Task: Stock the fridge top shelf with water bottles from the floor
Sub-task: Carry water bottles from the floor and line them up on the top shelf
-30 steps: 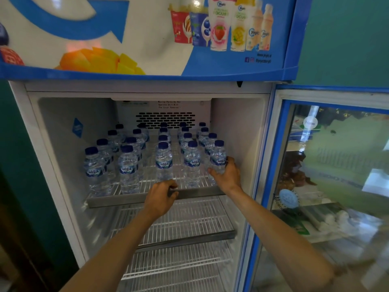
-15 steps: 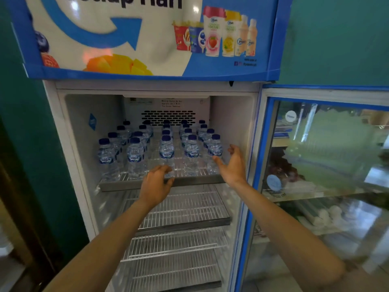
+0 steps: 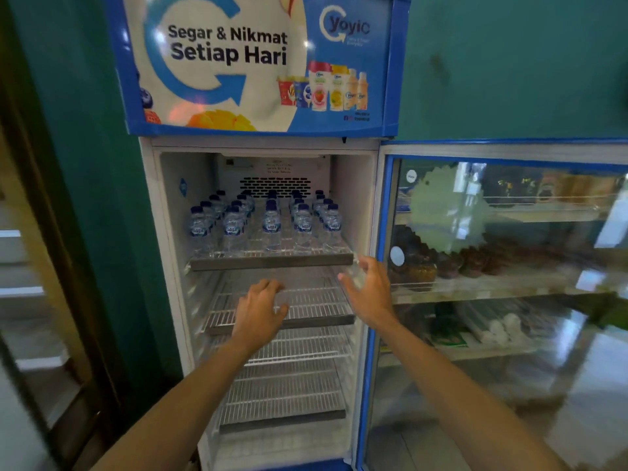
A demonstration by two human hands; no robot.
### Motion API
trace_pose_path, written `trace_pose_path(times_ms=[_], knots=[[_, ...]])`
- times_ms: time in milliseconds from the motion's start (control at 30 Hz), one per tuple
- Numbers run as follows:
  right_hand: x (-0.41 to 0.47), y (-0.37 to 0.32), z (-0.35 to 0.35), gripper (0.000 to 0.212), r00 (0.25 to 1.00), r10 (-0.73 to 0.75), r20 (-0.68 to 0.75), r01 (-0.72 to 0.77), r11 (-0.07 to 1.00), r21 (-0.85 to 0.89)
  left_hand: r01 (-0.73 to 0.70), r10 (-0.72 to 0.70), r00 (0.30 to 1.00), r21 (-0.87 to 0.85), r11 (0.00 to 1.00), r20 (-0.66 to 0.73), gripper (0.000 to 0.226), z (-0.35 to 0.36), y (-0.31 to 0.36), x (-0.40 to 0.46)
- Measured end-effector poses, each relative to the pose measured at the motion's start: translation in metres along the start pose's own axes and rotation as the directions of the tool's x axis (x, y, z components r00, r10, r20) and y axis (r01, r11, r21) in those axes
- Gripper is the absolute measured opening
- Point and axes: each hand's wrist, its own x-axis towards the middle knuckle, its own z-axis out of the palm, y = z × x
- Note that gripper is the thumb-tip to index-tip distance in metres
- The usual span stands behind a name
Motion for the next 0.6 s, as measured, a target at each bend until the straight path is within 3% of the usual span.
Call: trace_pose_path(times_ms=[267, 600], knots=[[-0.080, -0.031, -0.012, 0.055, 0.998, 0.046, 0.047, -0.046, 0.999, 0.012, -0.004, 0.004, 1.000, -0.030, 1.000, -0.010, 0.031, -0.025, 0.027, -0.083], [-0.060, -0.059, 0.034, 0.054, 0.997, 0.045, 0.069, -0.047, 0.998, 0.034, 0.071, -0.073, 0.996, -0.047, 0.996, -0.043, 0.036, -0.057, -0.011, -0.063]])
